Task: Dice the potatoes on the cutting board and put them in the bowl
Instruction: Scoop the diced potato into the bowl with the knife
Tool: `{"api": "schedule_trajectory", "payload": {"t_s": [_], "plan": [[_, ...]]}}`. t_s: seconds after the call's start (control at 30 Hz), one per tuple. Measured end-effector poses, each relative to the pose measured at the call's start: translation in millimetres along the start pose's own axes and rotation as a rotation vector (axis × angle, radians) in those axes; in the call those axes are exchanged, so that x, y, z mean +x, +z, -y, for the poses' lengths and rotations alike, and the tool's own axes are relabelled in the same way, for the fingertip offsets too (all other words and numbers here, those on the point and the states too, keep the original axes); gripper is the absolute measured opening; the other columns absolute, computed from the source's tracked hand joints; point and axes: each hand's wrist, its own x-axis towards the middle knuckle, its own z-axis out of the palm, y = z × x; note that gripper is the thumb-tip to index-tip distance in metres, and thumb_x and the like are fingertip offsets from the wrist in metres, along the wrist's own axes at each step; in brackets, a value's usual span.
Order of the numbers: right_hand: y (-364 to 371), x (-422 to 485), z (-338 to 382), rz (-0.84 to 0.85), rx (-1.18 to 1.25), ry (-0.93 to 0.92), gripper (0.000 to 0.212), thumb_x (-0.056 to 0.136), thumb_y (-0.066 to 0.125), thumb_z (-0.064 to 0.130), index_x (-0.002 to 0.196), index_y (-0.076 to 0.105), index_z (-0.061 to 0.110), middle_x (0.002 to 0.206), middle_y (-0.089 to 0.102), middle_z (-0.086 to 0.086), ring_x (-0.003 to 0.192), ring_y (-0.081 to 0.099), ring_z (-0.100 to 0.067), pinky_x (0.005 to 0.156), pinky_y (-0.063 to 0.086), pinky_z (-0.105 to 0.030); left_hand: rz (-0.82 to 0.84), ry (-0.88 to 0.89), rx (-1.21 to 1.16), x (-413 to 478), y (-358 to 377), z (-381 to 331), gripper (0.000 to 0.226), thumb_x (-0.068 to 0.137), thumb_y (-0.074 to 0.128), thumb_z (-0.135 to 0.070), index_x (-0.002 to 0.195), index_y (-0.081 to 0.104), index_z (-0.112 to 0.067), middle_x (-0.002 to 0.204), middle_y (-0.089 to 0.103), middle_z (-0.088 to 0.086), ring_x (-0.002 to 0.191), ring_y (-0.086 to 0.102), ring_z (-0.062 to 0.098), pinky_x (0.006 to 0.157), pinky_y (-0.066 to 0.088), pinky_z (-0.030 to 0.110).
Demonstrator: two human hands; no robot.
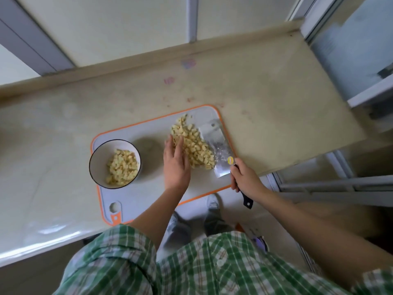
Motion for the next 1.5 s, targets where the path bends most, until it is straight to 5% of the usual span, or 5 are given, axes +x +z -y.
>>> {"api": "schedule_trajectory", "payload": {"t_s": [0.2, 0.33, 0.47, 1.13, 1.5], "plan": [[25, 8, 19, 0.046, 0.008, 0.011, 0.015, 0.101, 0.033, 0.012, 0.089, 0.041, 0.009, 0.062, 0.058, -0.019, 0.041, 0.053, -0.02, 0.052, 0.048, -0.038, 0.065, 0.002, -0.001, 2, 9, 2, 0.061, 0.095, 0.023, -0.042, 0.15, 0.028, -0.017, 0.16, 0.011, 0.011, 0.148, 0.007, 0.029, 0.118, 0.008, 0.036], [29, 12, 27, 0.102, 0.051, 0.004, 0.018, 0.101, 0.034, 0.014, 0.085, 0.041, 0.011, 0.066, 0.059, -0.024, 0.047, 0.055, -0.027, 0.051, 0.05, -0.036, 0.094, 0.018, -0.011, 2, 14, 0, 0.062, 0.097, 0.022, -0.043, 0.153, 0.02, -0.016, 0.161, 0.006, 0.009, 0.149, -0.002, 0.026, 0.12, 0.004, 0.033], [21, 11, 31, 0.19, 0.232, 0.043, 0.019, 0.103, 0.036, 0.013, 0.084, 0.04, 0.011, 0.066, 0.05, -0.009, 0.048, 0.049, -0.02, 0.048, 0.044, -0.03, 0.11, 0.008, -0.022, 4, 12, -1, 0.057, 0.1, 0.028, -0.038, 0.153, 0.017, -0.02, 0.162, 0.003, 0.005, 0.149, -0.006, 0.022, 0.118, 0.0, 0.027], [-33, 3, 41, 0.277, 0.314, 0.129, 0.016, 0.102, 0.038, 0.018, 0.087, 0.042, 0.019, 0.062, 0.041, -0.002, 0.041, 0.037, -0.015, 0.04, 0.028, -0.023, -0.072, -0.053, 0.022, 0, -28, -12, 0.04, 0.103, 0.039, -0.023, 0.139, 0.047, -0.008, 0.152, 0.034, 0.012, 0.141, 0.028, 0.028, 0.114, 0.024, 0.036], [-25, -3, 106, 0.579, 0.219, 0.031, 0.022, 0.103, 0.036, 0.019, 0.081, 0.036, 0.018, 0.061, 0.039, 0.0, 0.038, 0.034, -0.012, 0.035, 0.026, -0.019, -0.408, -0.207, -0.12, -2, -84, -11, 0.038, 0.103, 0.036, -0.017, 0.131, 0.055, -0.001, 0.137, 0.052, 0.013, 0.128, 0.046, 0.027, 0.11, 0.031, 0.033]]}}
